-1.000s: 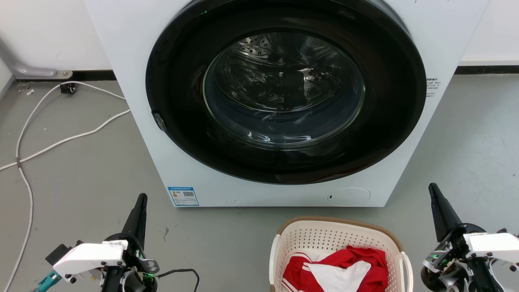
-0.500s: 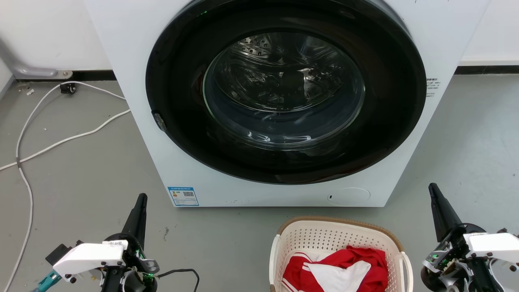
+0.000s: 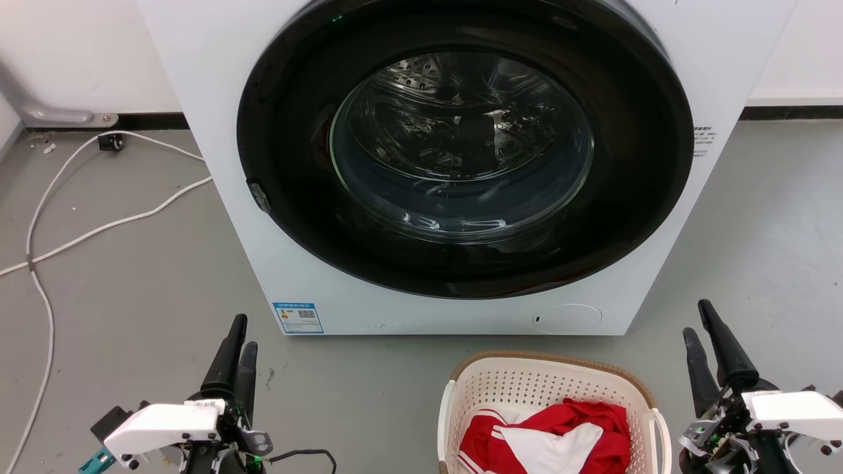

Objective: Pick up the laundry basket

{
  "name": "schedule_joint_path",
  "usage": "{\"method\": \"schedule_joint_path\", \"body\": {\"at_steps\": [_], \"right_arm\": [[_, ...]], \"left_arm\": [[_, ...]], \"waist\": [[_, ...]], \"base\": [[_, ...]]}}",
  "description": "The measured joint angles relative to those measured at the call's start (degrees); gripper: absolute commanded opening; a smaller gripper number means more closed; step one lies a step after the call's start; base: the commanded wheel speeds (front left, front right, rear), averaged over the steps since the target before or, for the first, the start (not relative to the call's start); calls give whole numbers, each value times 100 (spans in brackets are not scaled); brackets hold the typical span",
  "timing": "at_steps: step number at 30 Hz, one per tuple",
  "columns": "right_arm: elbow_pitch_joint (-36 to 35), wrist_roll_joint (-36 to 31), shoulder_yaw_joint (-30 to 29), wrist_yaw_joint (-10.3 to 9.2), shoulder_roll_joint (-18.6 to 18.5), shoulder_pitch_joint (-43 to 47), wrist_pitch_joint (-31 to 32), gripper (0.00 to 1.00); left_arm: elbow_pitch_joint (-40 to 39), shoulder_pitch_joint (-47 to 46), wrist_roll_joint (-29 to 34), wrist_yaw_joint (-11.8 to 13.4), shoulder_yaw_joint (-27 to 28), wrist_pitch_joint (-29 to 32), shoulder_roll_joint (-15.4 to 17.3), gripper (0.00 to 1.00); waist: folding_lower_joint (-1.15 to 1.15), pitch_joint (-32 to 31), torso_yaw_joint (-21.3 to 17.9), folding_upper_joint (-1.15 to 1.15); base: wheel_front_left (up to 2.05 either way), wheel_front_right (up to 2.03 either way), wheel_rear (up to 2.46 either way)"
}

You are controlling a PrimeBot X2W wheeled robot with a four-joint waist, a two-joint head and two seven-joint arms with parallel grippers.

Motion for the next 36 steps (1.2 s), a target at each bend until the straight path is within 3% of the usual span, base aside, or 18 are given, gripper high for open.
{"method": "schedule_joint_path", "body": {"at_steps": [6,12,36], "right_arm": [[-44,-218,162,0,-22,-2,-175,100],[-179,-784,191,0,-44,-31,-326,100],[-530,-4123,249,1,-7,-40,-845,100]], "left_arm": [[-110,-69,313,0,-41,-152,1,100],[-288,-148,1046,0,-162,-310,0,100],[-601,-361,3720,36,-649,-813,3,100]], "waist": [[0,10,-2,0],[0,18,-6,0],[0,29,1,0]], "base": [[0,0,0],[0,0,0],[0,0,0]]}}
